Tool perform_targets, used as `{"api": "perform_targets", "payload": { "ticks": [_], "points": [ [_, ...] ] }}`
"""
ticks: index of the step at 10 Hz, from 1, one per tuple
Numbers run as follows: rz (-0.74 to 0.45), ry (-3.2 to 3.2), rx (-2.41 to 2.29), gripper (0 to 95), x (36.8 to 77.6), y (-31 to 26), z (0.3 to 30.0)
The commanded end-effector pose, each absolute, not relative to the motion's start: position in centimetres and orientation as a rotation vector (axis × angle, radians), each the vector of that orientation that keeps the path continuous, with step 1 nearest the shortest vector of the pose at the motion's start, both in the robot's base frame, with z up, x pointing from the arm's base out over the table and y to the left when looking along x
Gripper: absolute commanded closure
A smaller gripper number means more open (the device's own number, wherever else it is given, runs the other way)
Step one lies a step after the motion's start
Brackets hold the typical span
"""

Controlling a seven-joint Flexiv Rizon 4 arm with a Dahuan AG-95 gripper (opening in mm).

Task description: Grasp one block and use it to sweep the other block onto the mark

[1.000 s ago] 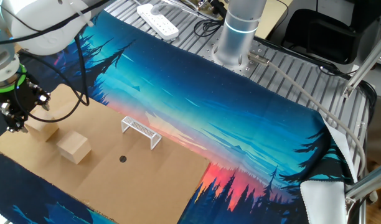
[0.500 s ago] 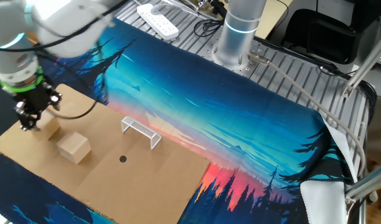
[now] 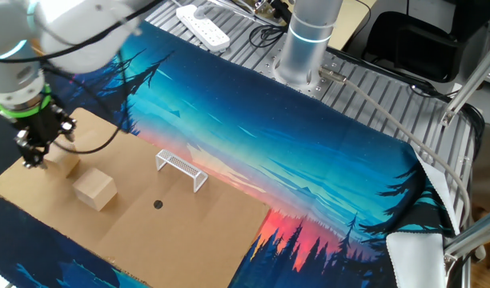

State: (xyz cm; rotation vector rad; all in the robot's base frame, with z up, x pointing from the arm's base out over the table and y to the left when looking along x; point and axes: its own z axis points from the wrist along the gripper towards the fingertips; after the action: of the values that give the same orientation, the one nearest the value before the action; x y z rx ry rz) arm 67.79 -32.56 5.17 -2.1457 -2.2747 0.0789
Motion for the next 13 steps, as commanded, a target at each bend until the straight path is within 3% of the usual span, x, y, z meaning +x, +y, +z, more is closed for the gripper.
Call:
{"api": "perform_targets", "payload": {
  "ticks": [1, 4, 5, 6, 8, 11, 12, 13],
  "points": [
    [0.071, -2.286, -2.139, 19.0, 67.4, -32.4, 5.3],
    [0.058, -2.318, -2.118, 19.0, 67.1, -32.9, 4.2],
    [0.061, -2.328, -2.116, 38.0, 67.0, -32.9, 3.9],
    [0.060, -2.338, -2.106, 38.0, 66.9, -33.0, 3.8],
    [0.059, -2.344, -2.099, 76.0, 66.9, -33.1, 3.8],
    [0.054, -2.344, -2.096, 76.0, 66.9, -33.1, 3.9],
    [0.053, -2.340, -2.098, 95.0, 67.0, -33.1, 4.0],
    [0.049, -2.333, -2.102, 95.0, 67.0, -33.1, 4.0]
  ]
}}
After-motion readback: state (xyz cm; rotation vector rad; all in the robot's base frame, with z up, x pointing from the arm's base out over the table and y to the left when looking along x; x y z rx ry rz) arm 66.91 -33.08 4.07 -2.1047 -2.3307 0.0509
